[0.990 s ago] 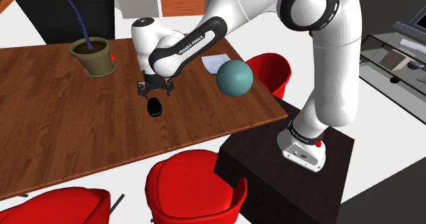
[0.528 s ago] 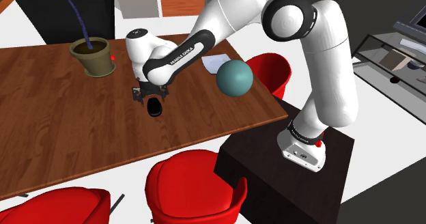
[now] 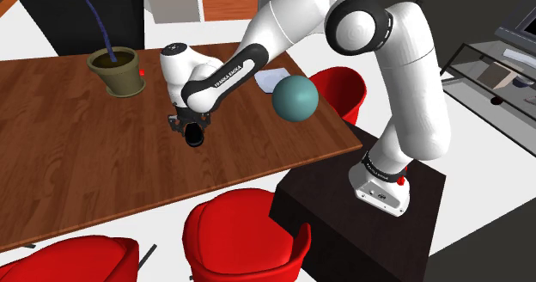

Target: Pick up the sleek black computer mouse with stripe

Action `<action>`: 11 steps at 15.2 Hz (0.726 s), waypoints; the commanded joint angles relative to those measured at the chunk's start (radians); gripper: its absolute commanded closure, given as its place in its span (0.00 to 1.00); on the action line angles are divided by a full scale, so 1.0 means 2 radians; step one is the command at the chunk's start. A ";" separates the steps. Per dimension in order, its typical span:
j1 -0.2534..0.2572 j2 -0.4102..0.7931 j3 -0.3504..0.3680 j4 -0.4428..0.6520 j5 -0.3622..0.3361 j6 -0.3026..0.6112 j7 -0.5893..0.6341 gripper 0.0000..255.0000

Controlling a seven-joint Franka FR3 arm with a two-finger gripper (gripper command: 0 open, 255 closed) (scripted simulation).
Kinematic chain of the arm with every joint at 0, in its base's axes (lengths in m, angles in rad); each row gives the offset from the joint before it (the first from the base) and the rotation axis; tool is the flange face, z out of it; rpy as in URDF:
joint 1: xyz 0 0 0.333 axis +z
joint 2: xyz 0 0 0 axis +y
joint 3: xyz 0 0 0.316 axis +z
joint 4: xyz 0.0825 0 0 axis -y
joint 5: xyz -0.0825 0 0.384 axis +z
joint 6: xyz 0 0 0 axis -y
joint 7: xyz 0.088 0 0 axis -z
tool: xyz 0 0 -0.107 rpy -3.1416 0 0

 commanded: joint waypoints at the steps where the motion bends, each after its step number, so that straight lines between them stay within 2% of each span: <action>1: 0.000 0.001 0.000 0.000 0.000 0.001 0.000 1.00; 6: 0.000 0.000 0.000 -0.001 0.000 0.001 0.000 1.00; 11: -0.004 -0.021 0.006 -0.001 0.007 -0.021 -0.004 1.00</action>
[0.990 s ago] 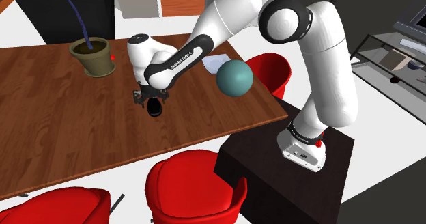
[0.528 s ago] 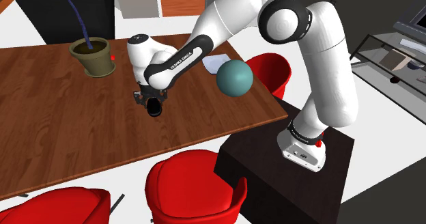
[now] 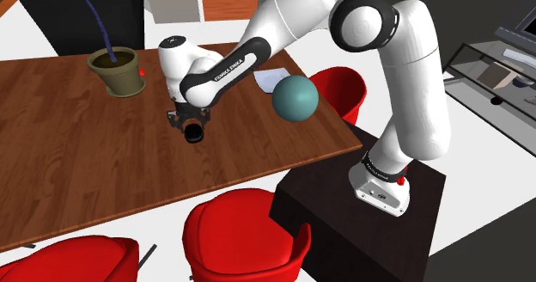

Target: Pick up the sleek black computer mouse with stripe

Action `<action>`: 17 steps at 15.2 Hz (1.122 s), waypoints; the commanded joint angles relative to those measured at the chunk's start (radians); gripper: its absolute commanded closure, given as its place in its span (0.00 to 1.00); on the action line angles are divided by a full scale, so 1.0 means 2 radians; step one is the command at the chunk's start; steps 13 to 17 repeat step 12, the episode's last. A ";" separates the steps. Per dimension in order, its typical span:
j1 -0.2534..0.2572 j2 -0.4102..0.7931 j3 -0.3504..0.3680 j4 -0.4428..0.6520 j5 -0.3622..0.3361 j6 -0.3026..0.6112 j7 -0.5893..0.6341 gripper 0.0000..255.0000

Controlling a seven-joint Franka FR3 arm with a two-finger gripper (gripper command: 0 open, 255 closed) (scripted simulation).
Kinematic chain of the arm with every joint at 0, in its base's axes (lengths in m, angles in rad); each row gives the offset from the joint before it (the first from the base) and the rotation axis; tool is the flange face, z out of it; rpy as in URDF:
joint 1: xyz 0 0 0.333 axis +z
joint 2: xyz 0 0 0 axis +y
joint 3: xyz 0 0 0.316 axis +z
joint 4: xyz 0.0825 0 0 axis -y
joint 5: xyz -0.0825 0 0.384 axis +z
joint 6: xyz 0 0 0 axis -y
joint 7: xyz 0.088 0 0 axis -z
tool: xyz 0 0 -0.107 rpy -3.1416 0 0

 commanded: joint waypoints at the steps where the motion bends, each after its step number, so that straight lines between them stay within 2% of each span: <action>1: -0.001 -0.008 0.002 0.002 0.003 -0.010 -0.002 1.00; 10: -0.007 -0.043 0.011 0.010 0.015 -0.052 -0.009 1.00; 17: -0.007 -0.043 0.011 0.010 0.015 -0.052 -0.009 1.00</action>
